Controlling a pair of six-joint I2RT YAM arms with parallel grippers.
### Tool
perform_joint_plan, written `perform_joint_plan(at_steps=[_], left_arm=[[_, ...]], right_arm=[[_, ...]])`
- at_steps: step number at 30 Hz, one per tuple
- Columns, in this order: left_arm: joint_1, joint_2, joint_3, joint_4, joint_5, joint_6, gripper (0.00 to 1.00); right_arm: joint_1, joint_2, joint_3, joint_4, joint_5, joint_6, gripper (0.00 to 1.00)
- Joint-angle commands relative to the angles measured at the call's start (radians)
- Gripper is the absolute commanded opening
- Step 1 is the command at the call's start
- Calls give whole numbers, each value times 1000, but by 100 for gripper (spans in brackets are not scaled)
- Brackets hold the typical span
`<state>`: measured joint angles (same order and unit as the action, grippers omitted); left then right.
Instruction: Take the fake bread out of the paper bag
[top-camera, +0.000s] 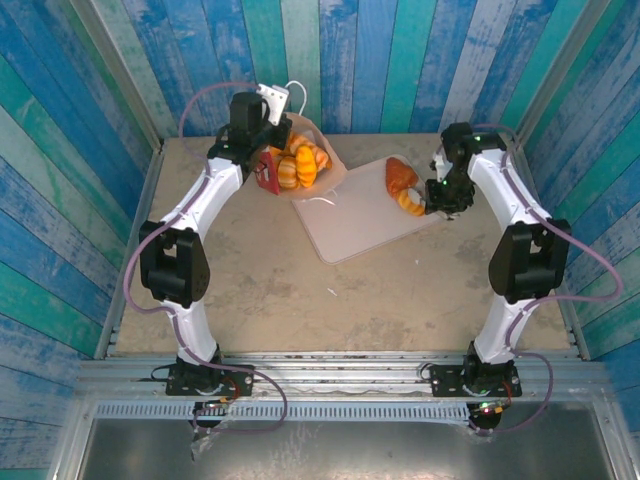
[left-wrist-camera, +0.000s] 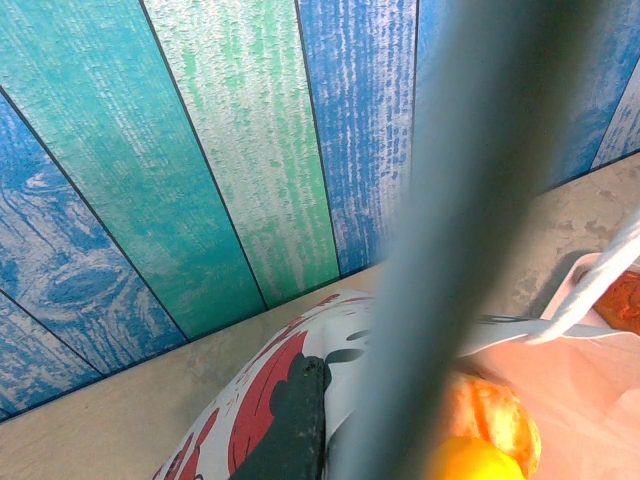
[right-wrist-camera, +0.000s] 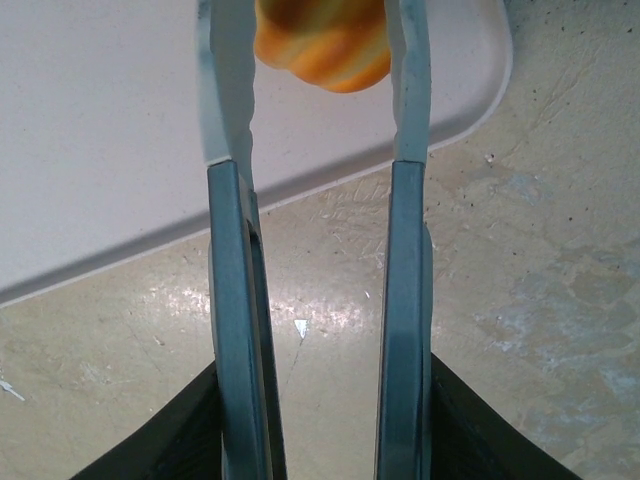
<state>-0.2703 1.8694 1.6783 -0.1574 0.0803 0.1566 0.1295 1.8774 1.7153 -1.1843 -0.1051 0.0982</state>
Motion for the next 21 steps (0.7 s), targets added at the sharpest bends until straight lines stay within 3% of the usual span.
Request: perform_joint_plan(at_steps=[1,15,21], left_arm=[[-4,47,37,-2,-5,-1,0],[-4,43,32,-2,-9,-5,0],[-4,40,25,-1,-5,-6,0]], right_arm=[[-4,11,-3,-1,-2,-13,46],[-5,-51,-26,-3,16,12,29],[-2,-87,-35,-6,71,53,27]])
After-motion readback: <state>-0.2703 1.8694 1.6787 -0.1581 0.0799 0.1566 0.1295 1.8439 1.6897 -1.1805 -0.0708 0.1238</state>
